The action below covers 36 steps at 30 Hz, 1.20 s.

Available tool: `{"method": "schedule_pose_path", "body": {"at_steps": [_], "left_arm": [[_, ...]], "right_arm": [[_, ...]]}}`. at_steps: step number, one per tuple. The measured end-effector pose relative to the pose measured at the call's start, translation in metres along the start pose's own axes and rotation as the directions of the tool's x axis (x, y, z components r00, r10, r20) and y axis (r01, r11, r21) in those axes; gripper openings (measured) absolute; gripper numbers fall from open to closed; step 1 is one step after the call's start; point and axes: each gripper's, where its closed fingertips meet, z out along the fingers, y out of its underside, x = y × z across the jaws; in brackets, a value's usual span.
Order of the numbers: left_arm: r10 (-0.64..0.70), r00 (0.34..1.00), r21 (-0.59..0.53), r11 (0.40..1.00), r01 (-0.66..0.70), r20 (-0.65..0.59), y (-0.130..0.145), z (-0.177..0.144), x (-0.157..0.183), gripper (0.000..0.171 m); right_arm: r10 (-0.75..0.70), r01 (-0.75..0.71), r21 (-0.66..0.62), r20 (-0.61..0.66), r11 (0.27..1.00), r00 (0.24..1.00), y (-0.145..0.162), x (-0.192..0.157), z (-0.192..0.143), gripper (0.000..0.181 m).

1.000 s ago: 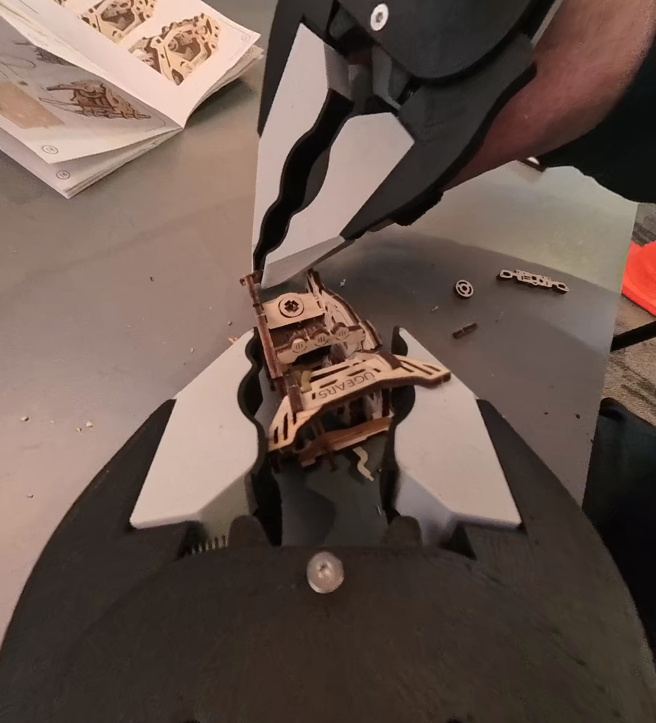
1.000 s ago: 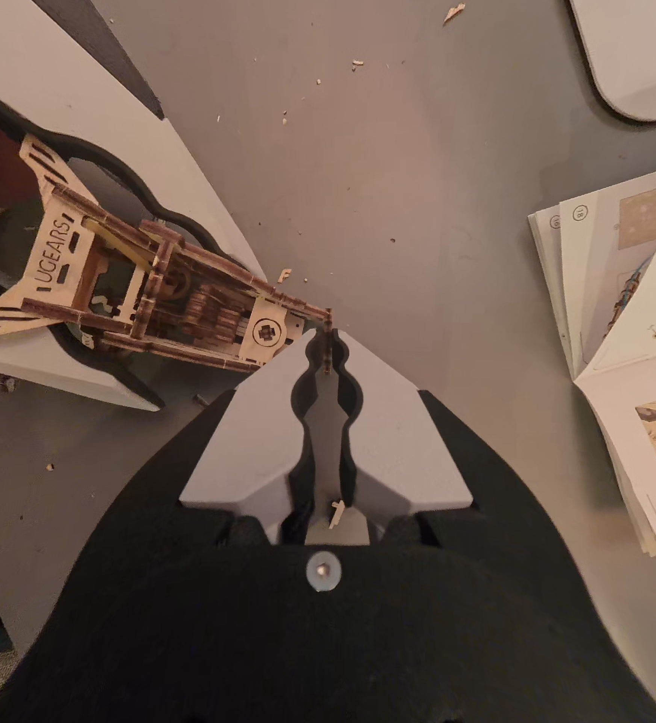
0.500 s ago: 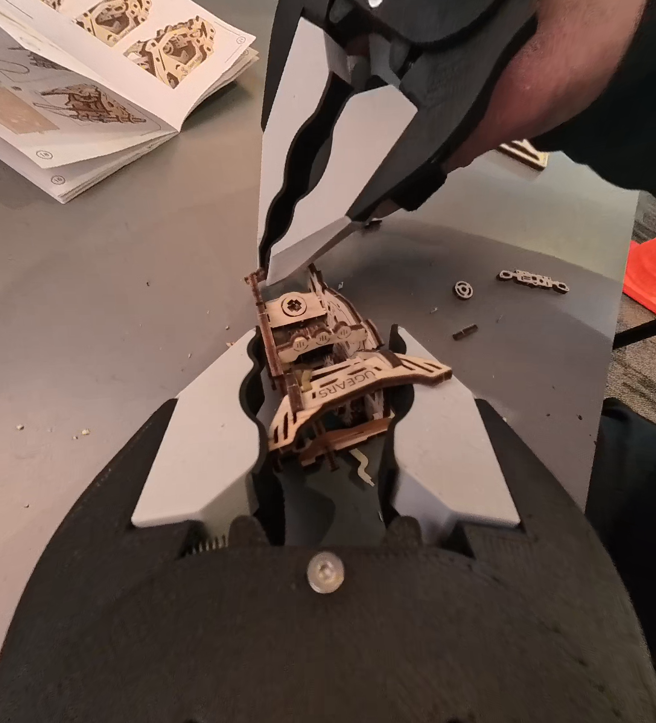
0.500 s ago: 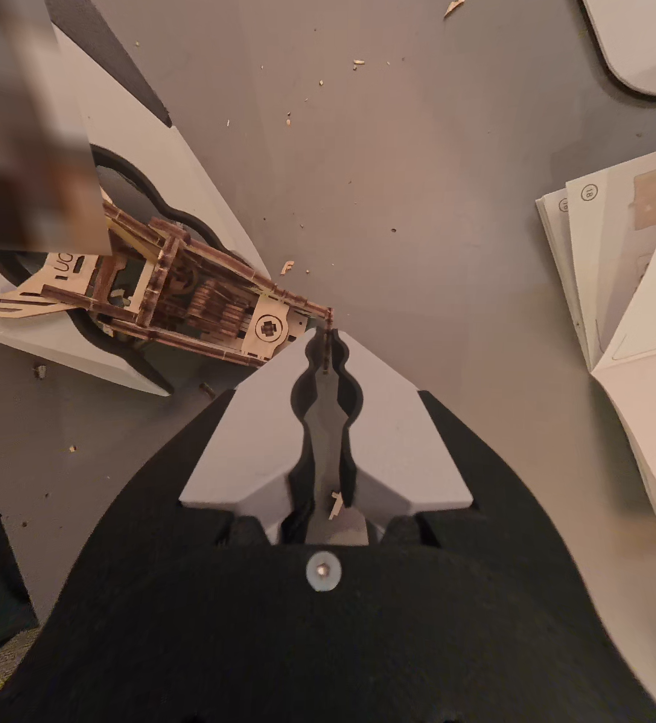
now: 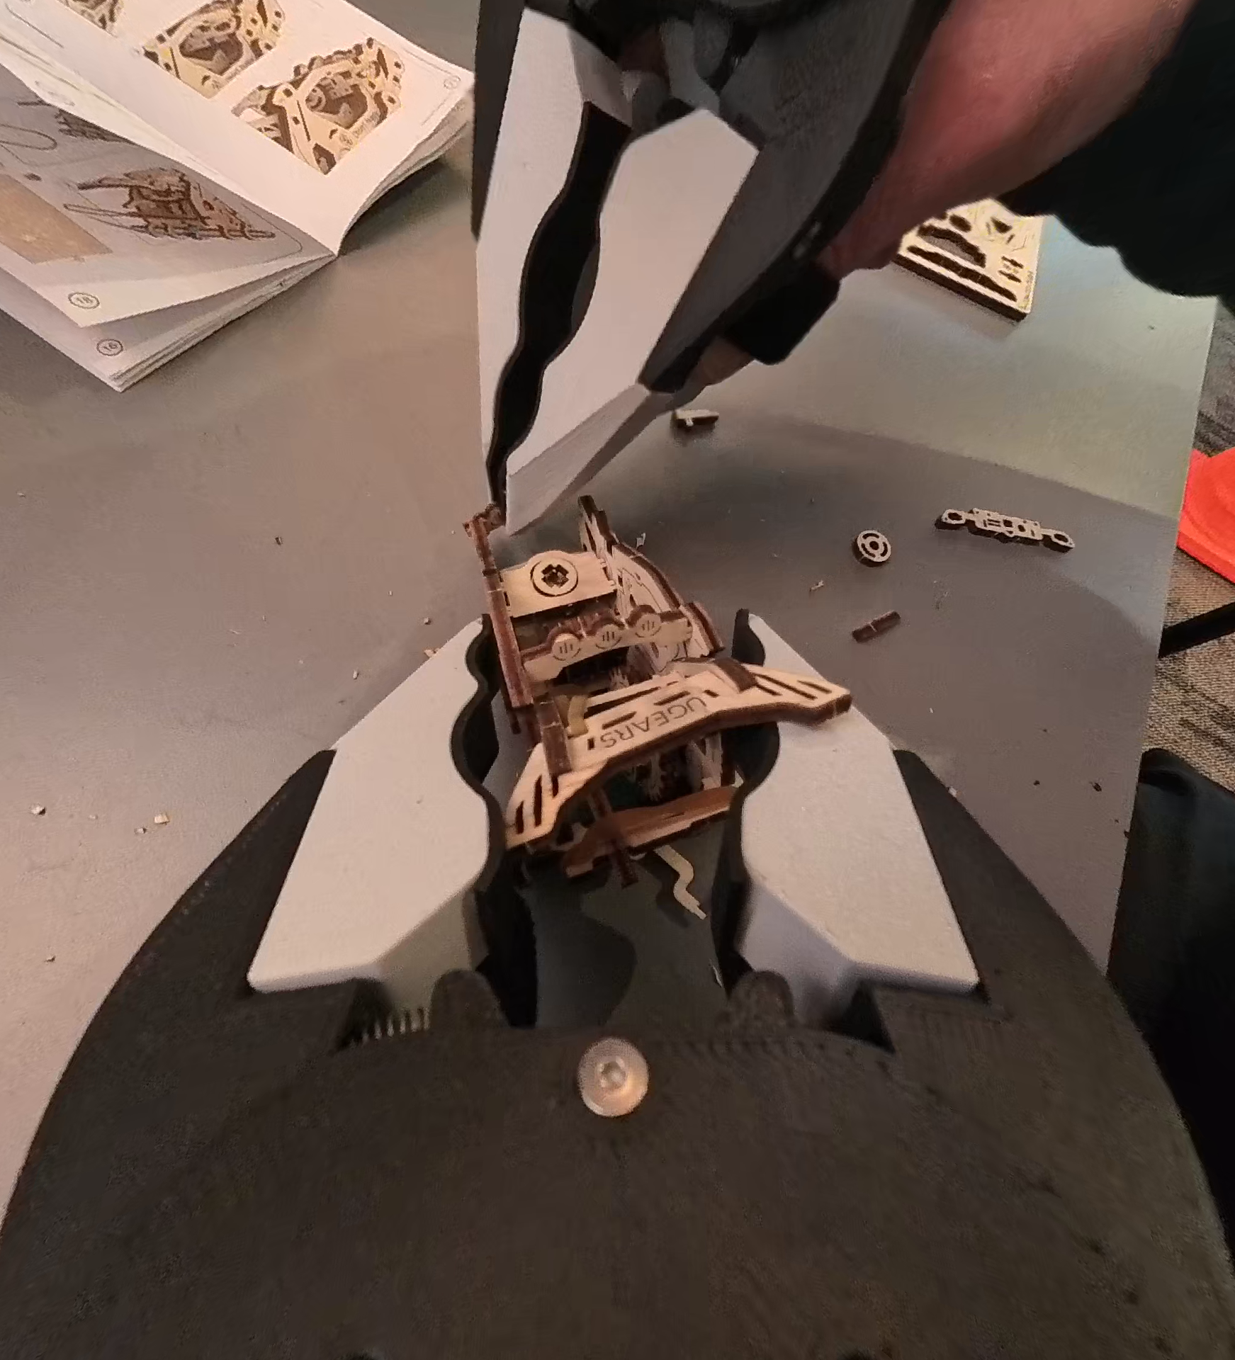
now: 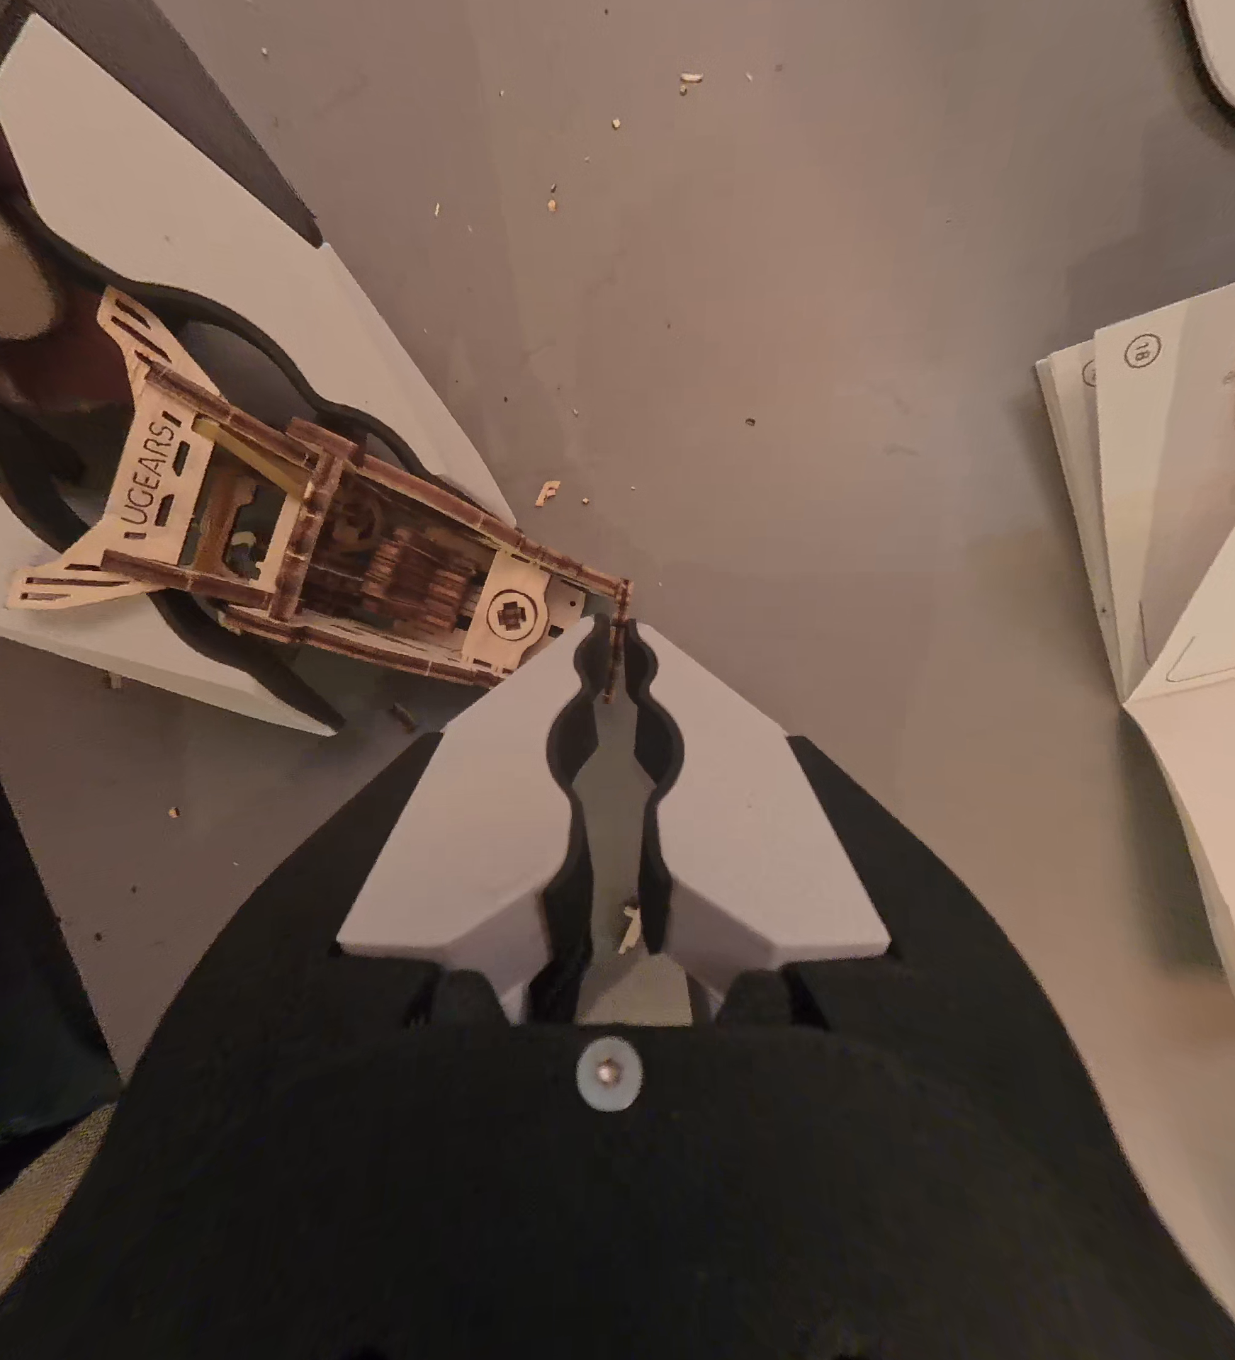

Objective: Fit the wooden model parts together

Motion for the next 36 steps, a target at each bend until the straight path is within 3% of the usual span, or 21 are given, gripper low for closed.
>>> {"method": "schedule_pose_path", "body": {"at_steps": [5, 9, 21, 29, 36], "left_arm": [[-0.001, 1.0, 0.002, 1.0, 0.001, 0.003, -0.0003, 0.0001, -0.0006, 0.061], [-0.001, 1.0, 0.0, 1.0, 0.001, 0.003, 0.0001, -0.0003, -0.0004, 0.061], [-0.02, 1.0, 0.003, 1.0, 0.02, -0.002, -0.0003, -0.0005, -0.0023, 0.062], [-0.015, 1.0, -0.011, 1.0, 0.015, 0.007, 0.0015, 0.0007, -0.0032, 0.062], [-0.009, 1.0, -0.013, 1.0, 0.01, 0.01, 0.0013, 0.0019, -0.0034, 0.062]], "right_arm": [[0.053, -0.055, -0.034, -0.058, 0.998, 0.997, 0.0014, -0.0021, -0.0022, 0.001], [0.065, -0.064, 0.009, -0.055, 0.998, 0.996, 0.0013, -0.0005, -0.0004, 0.001], [-0.001, 0.001, -0.028, 0.005, 1.0, 1.0, -0.0006, -0.0012, 0.0027, 0.001], [-0.13, 0.128, -0.111, -0.017, 0.986, 0.991, -0.0015, -0.002, 0.004, 0.001], [-0.024, 0.023, -0.034, -0.007, 0.999, 1.0, -0.0016, 0.0001, 0.0062, 0.003]]}}
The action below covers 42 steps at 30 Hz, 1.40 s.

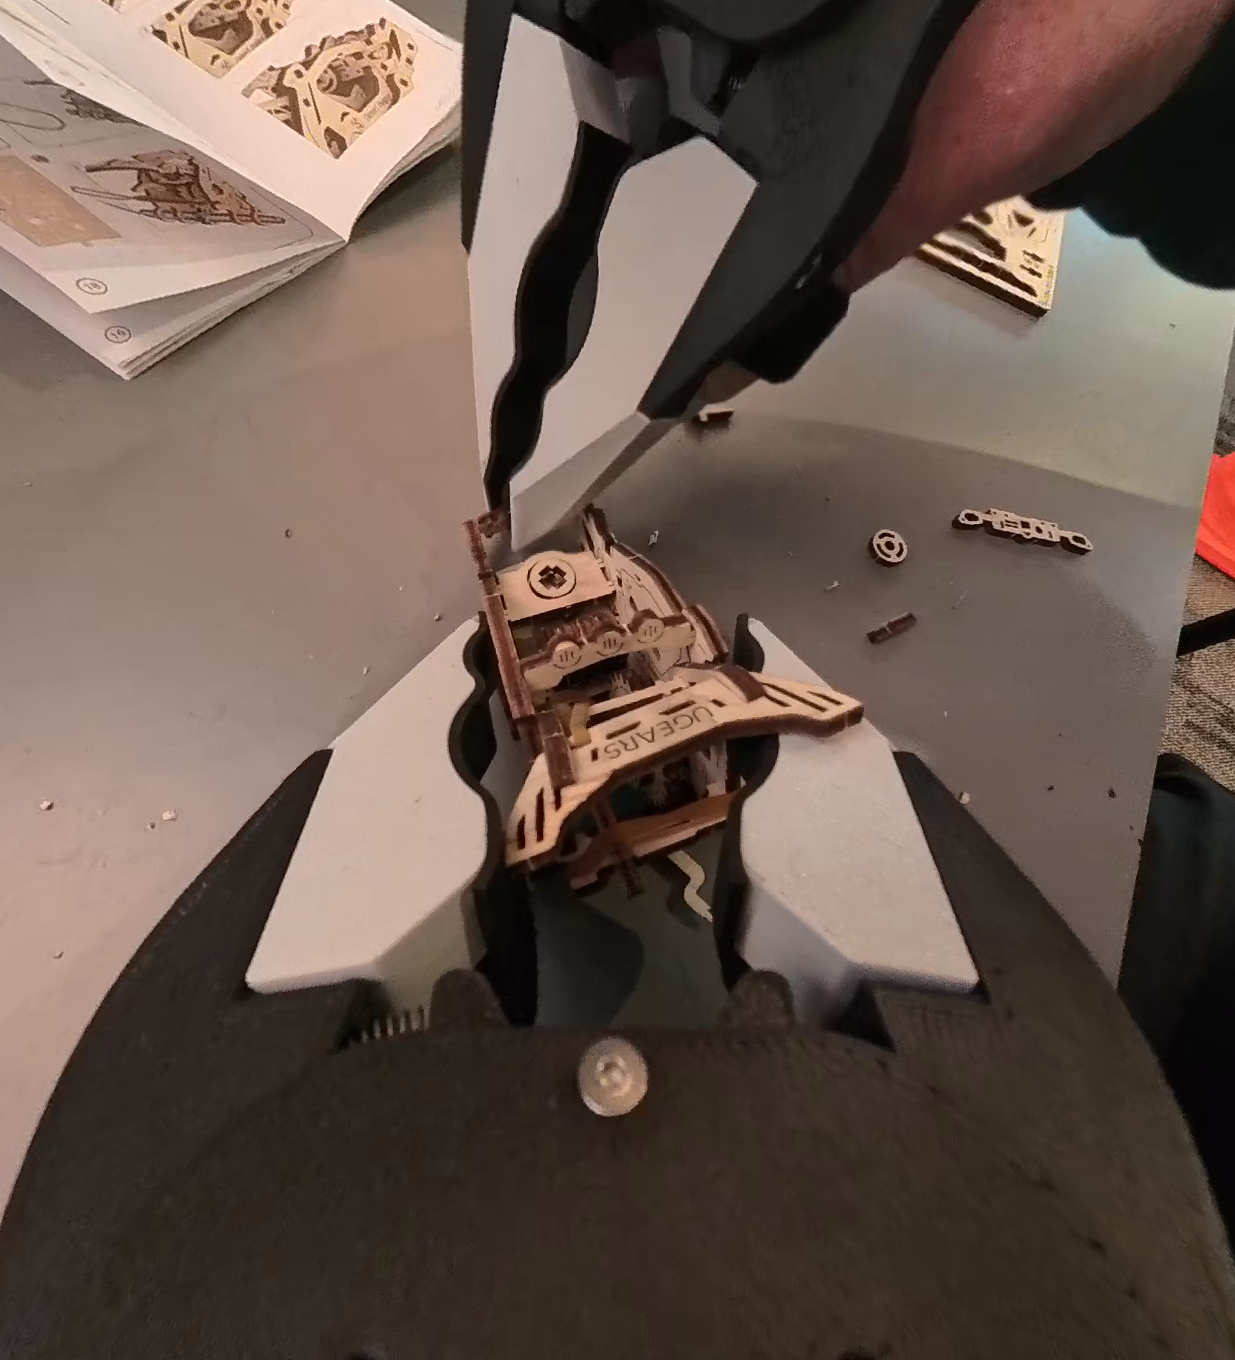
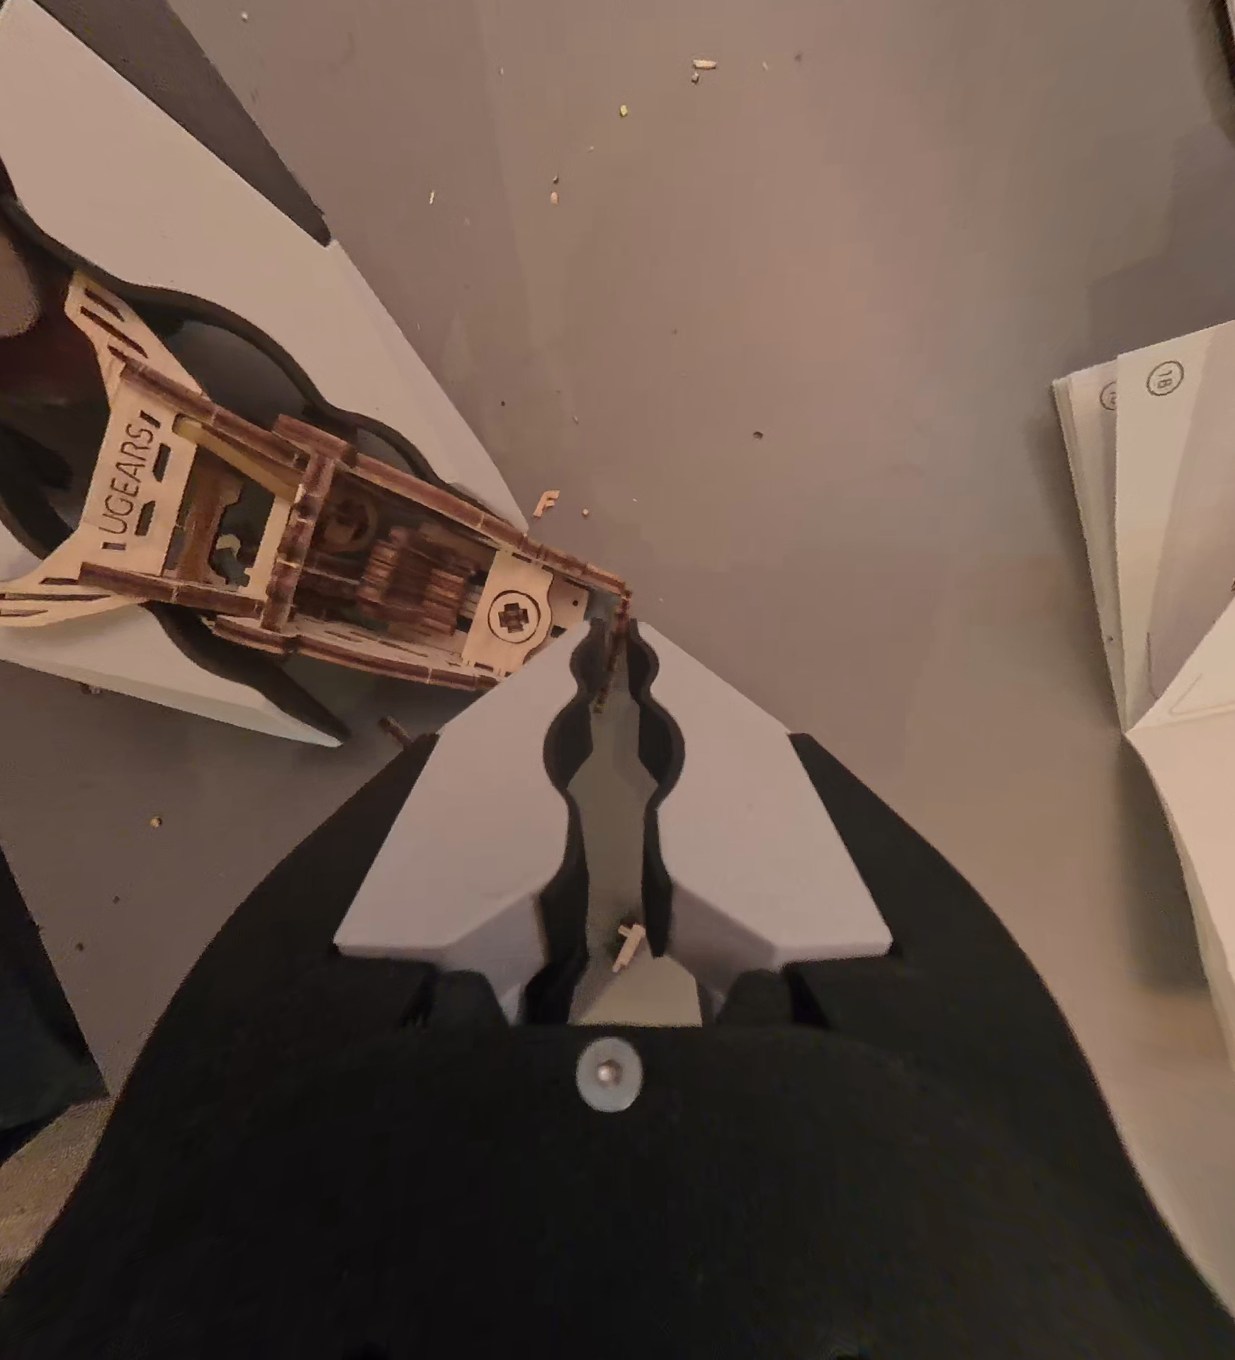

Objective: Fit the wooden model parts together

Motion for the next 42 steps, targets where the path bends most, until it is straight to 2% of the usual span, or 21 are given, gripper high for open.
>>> {"method": "schedule_pose_path", "body": {"at_steps": [5, 10, 17, 21, 29, 33, 38, 39, 41, 42], "left_arm": [[-0.002, 1.0, 0.001, 1.0, 0.002, -0.002, 0.0, 0.0, 0.0, 0.062], [-0.001, 1.0, 0.001, 1.0, 0.001, 0.001, 0.0, 0.0, -0.001, 0.062], [-0.001, 1.0, -0.001, 1.0, 0.001, 0.006, 0.0, 0.0, -0.001, 0.062], [0.001, 1.0, -0.002, 1.0, -0.001, 0.008, 0.0, 0.0, -0.002, 0.062], [0.0, 1.0, -0.003, 1.0, 0.0, 0.014, 0.001, 0.0, -0.002, 0.062], [-0.001, 1.0, -0.003, 1.0, 0.001, 0.011, 0.001, 0.0, -0.002, 0.062], [-0.014, 1.0, 0.002, 1.0, 0.014, 0.005, 0.0, 0.0, -0.003, 0.062], [-0.012, 1.0, 0.002, 1.0, 0.012, 0.006, 0.0, 0.0, -0.003, 0.061], [-0.014, 1.0, 0.003, 1.0, 0.014, 0.004, 0.0, 0.0, -0.003, 0.061], [-0.017, 1.0, 0.004, 1.0, 0.017, 0.002, 0.0, 0.0, -0.003, 0.061]], "right_arm": [[0.006, -0.004, 0.044, -0.055, 0.999, 0.998, -0.001, 0.003, 0.001, 0.001], [-0.044, 0.043, -0.014, -0.1, 0.999, 0.994, -0.001, 0.004, 0.001, 0.0], [-0.021, 0.02, -0.104, -0.008, 0.994, 1.0, -0.001, 0.003, 0.001, 0.0], [-0.091, 0.088, -0.178, -0.005, 0.98, 0.996, -0.001, 0.001, 0.0, 0.001], [-0.21, 0.196, -0.208, -0.052, 0.958, 0.976, -0.003, 0.001, 0.001, 0.001], [-0.182, 0.174, -0.183, -0.031, 0.968, 0.983, -0.003, 0.0, 0.001, 0.001], [-0.062, 0.063, -0.122, 0.014, 0.991, 0.998, -0.004, 0.001, 0.0, 0.004], [-0.037, 0.039, -0.101, 0.024, 0.994, 0.999, -0.004, 0.001, -0.001, 0.005], [0.02, -0.018, -0.064, 0.034, 0.998, 0.999, -0.004, 0.004, -0.006, 0.02], [0.057, -0.056, -0.035, 0.053, 0.998, 0.997, -0.004, 0.006, -0.01, 0.02]]}}
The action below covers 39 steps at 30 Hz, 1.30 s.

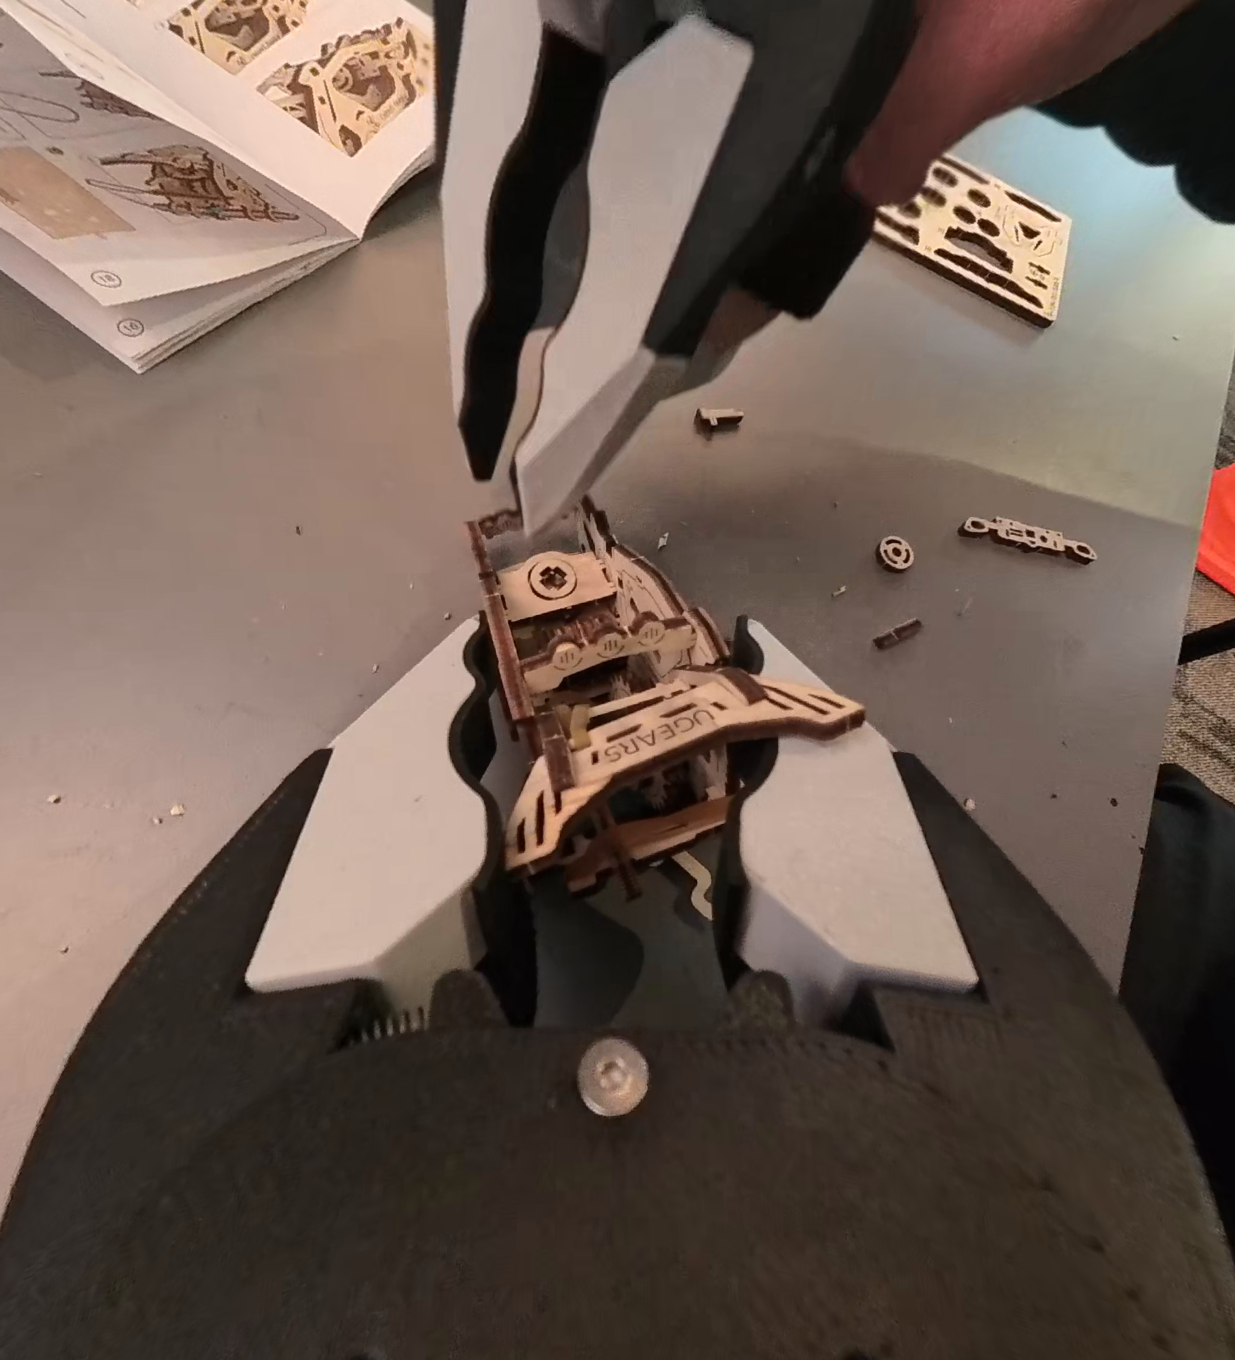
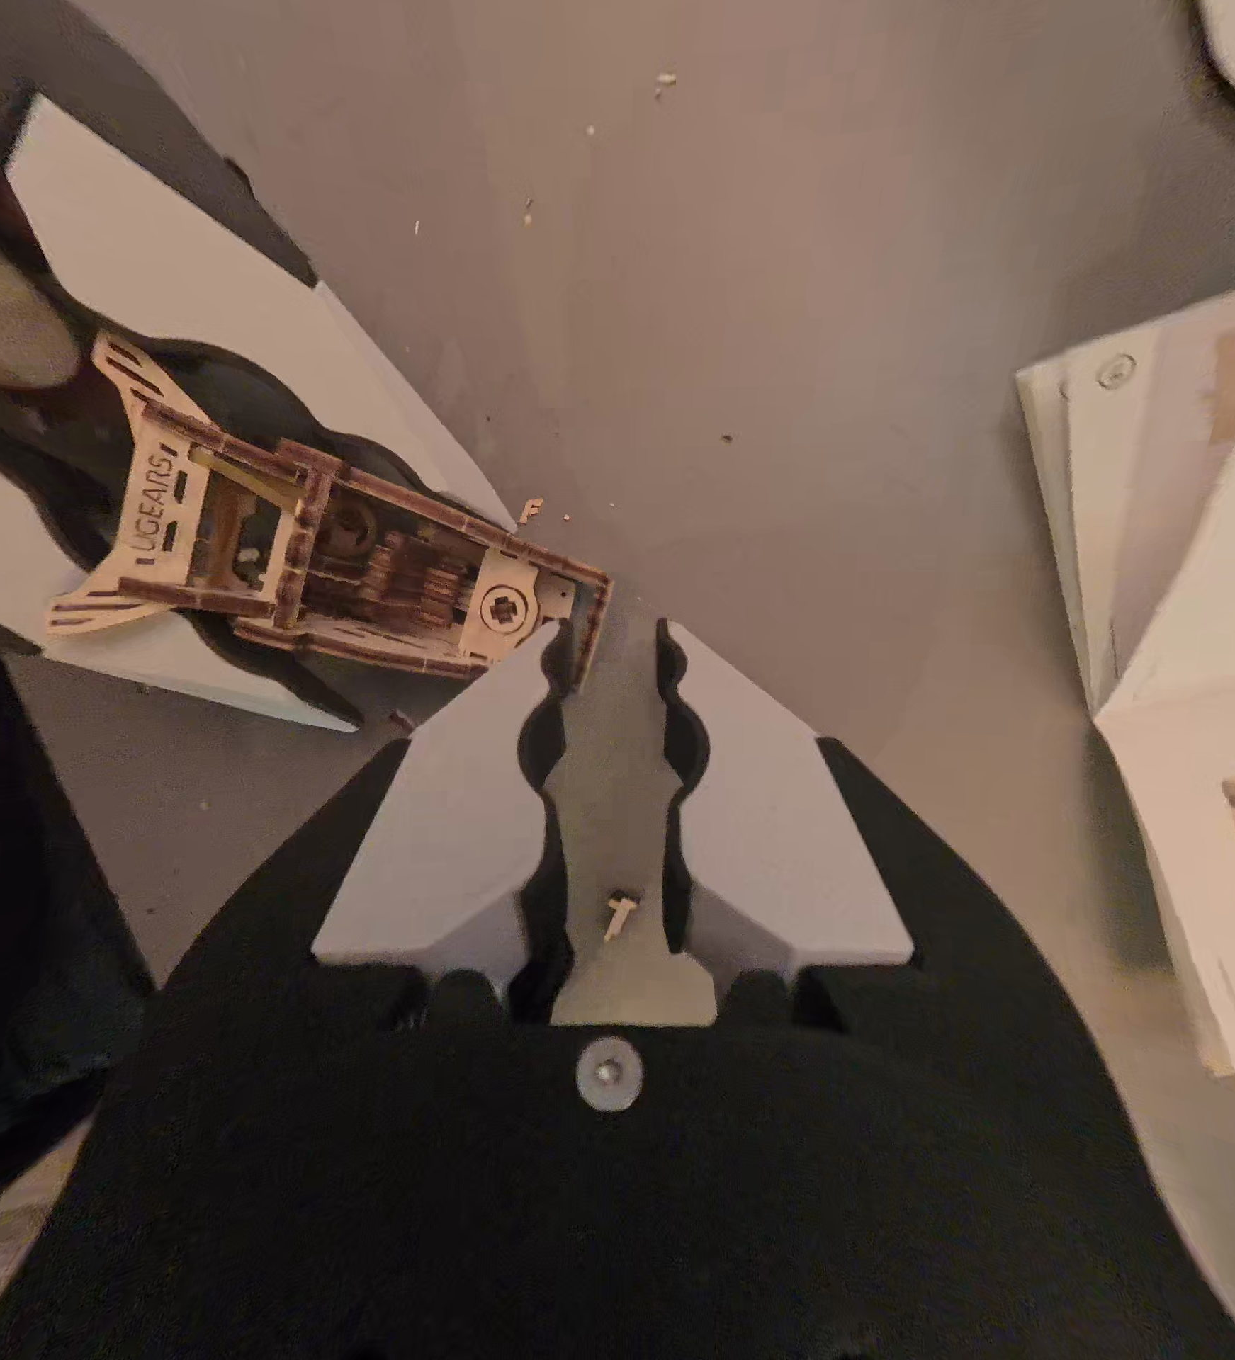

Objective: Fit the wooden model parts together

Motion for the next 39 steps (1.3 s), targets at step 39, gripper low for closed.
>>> {"method": "schedule_pose_path", "body": {"at_steps": [39], "left_arm": [[0.031, 0.831, 0.488, 0.821, 0.295, -0.555, -0.094, -0.082, 0.037, 0.061]], "right_arm": [[-0.081, -0.397, 0.683, 0.555, 0.613, 0.828, -0.04, -0.057, -0.109, 0.048]]}}
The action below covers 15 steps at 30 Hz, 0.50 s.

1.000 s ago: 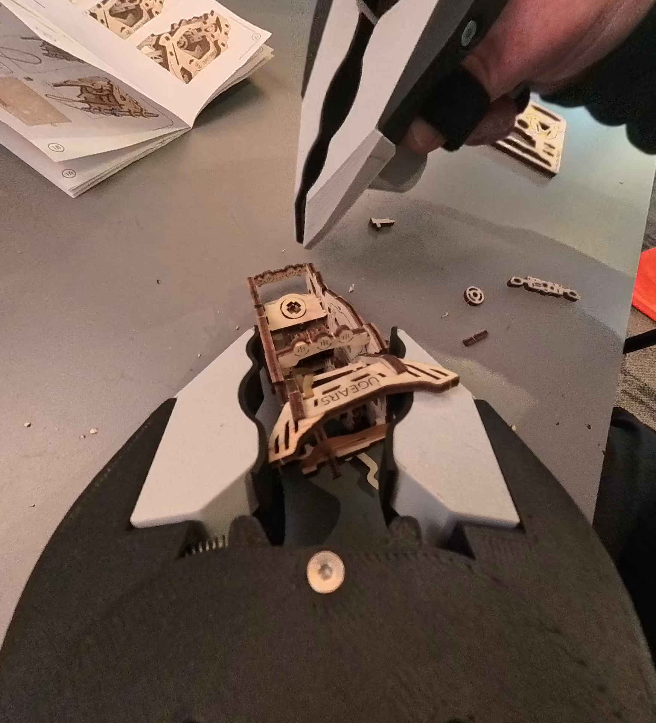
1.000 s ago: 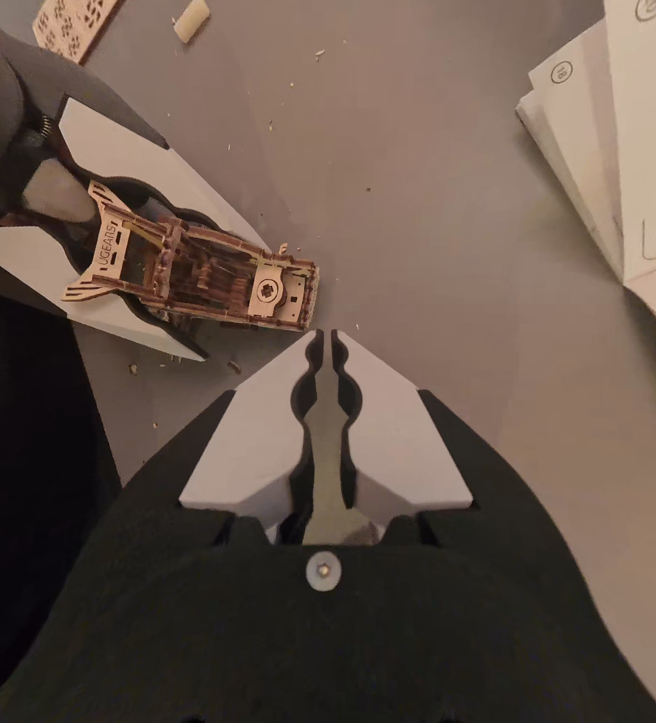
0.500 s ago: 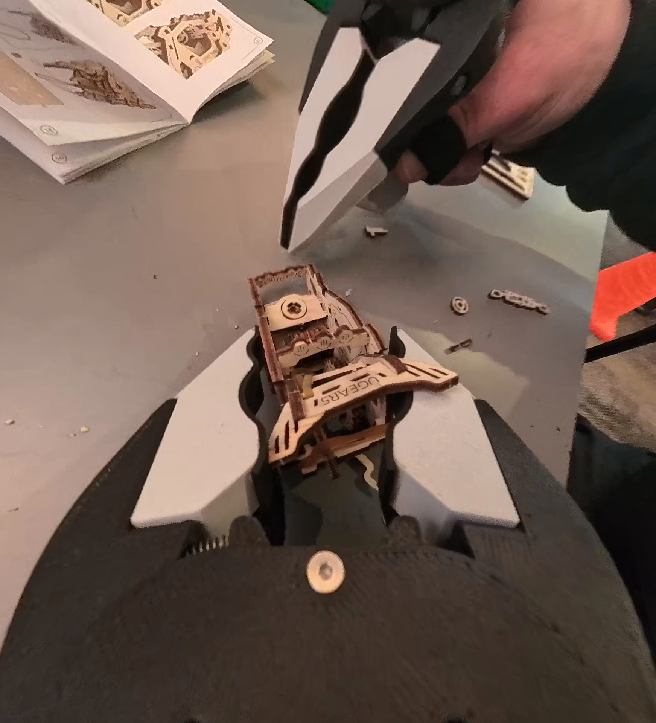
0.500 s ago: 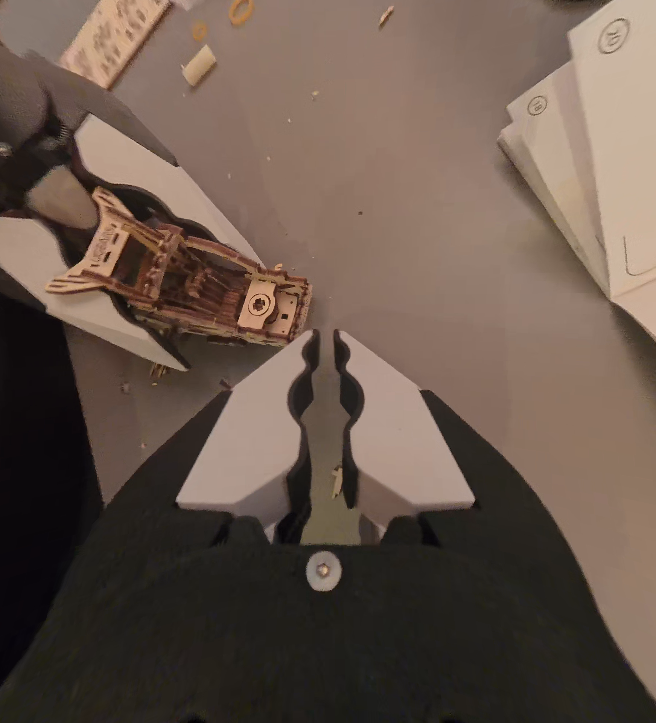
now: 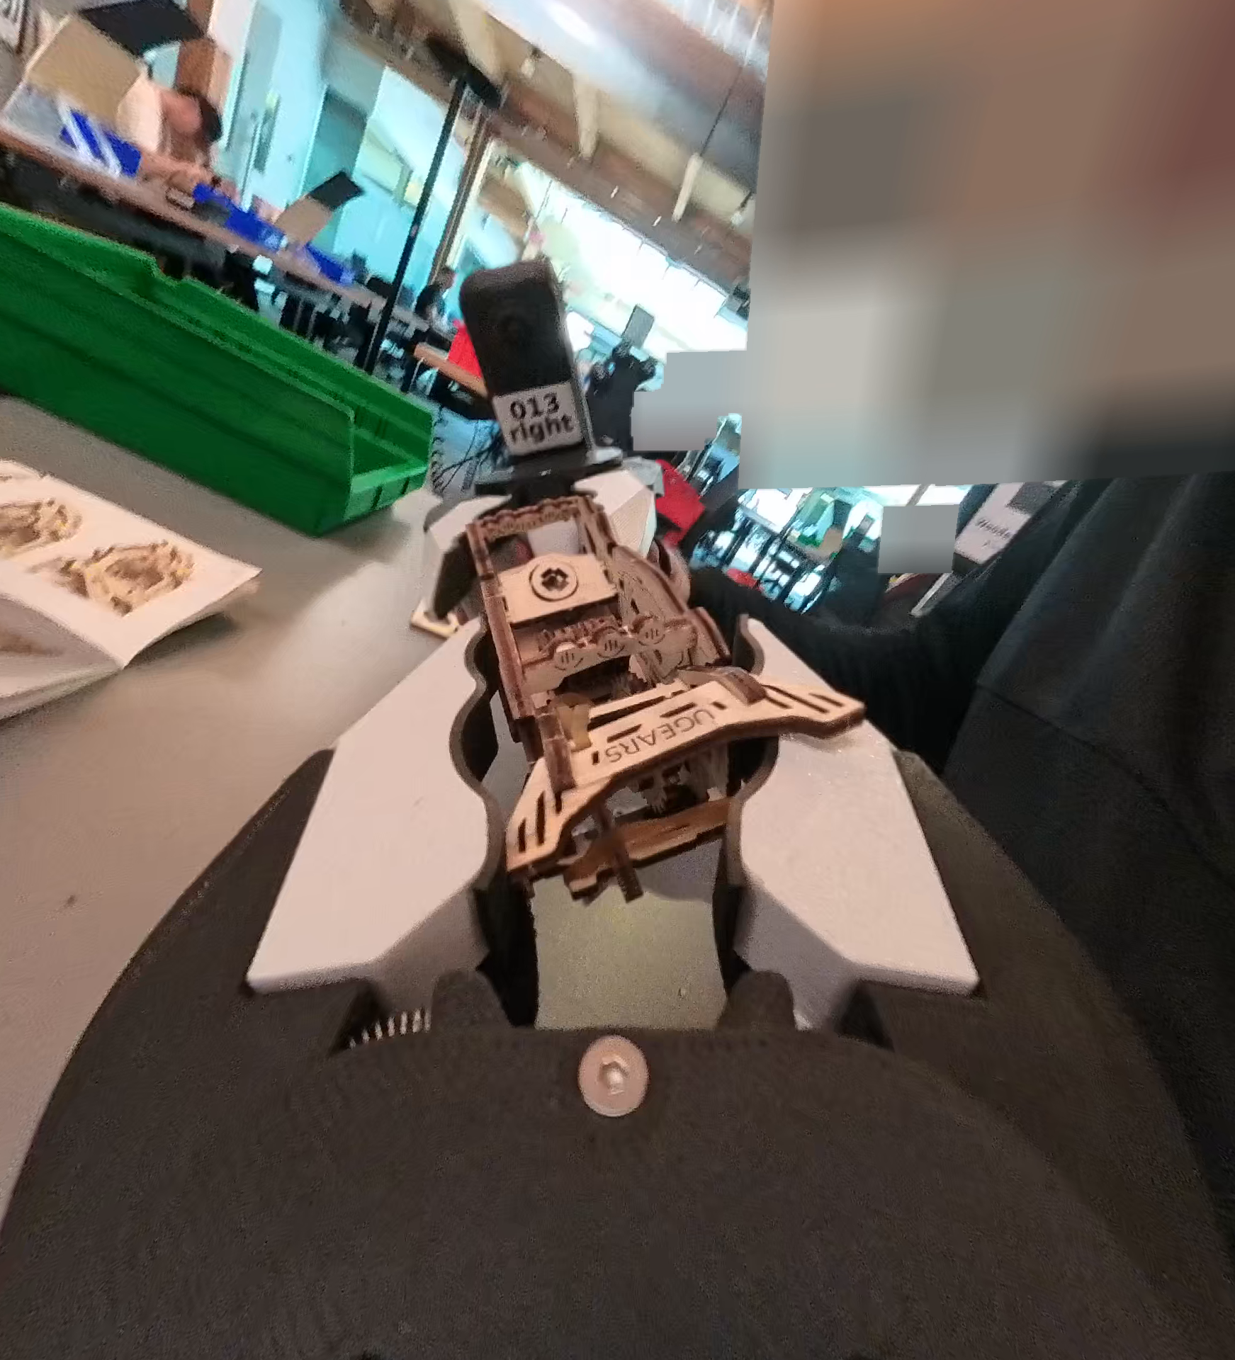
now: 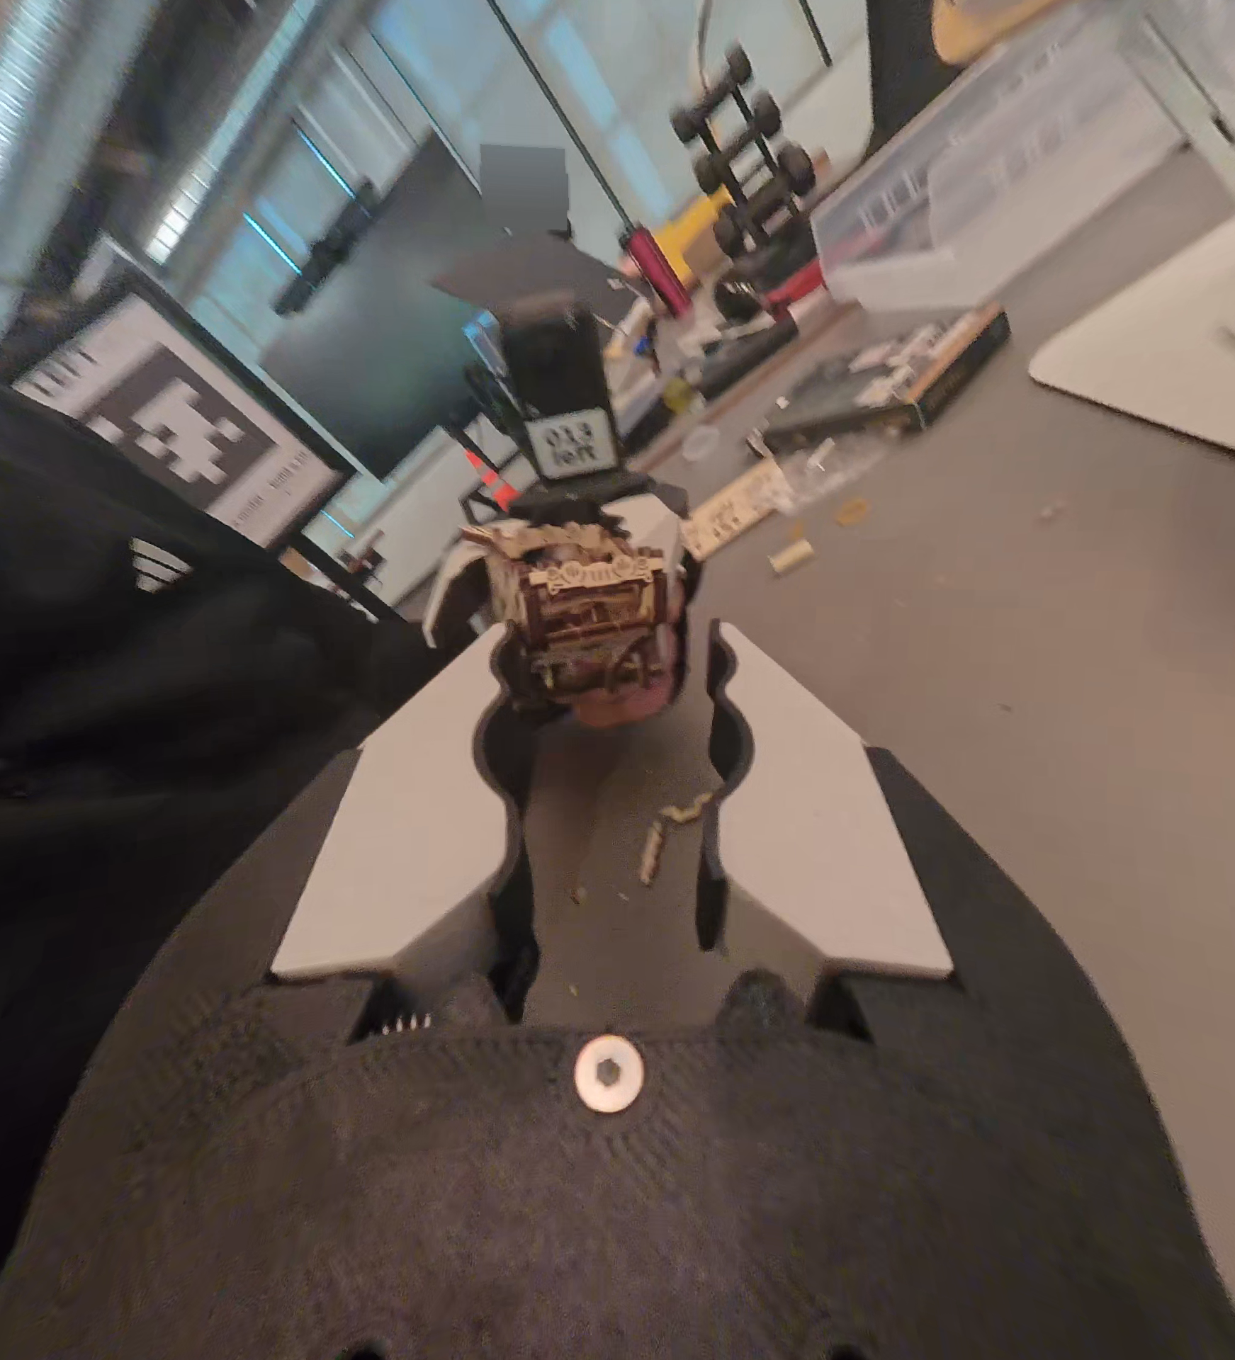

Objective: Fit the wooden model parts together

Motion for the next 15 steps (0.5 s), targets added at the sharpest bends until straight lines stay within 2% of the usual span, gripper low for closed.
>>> {"method": "schedule_pose_path", "body": {"at_steps": [2, 6, 14, 15], "left_arm": [[0.002, 0.999, 0.049, 0.999, 0.0, -0.048, -0.007, 0.001, 0.006, 0.061], [0.001, 0.992, 0.111, 0.994, 0.013, -0.125, -0.013, 0.0, 0.013, 0.061], [0.037, 0.983, 0.12, 0.993, -0.016, -0.181, -0.018, 0.004, 0.017, 0.063], [0.029, 0.983, 0.124, 0.992, -0.007, -0.181, -0.02, 0.004, 0.016, 0.072]], "right_arm": [[0.029, -0.033, 0.06, 0.068, 0.998, 0.997, -0.007, -0.013, 0.002, 0.037], [0.033, -0.043, 0.132, 0.078, 0.99, 0.996, -0.013, -0.023, 0.004, 0.035], [-0.035, 0.032, 0.136, 0.016, 0.99, 0.999, -0.018, -0.029, -0.001, 0.035], [-0.048, 0.047, 0.136, 0.006, 0.99, 0.999, -0.019, -0.03, -0.002, 0.035]]}}
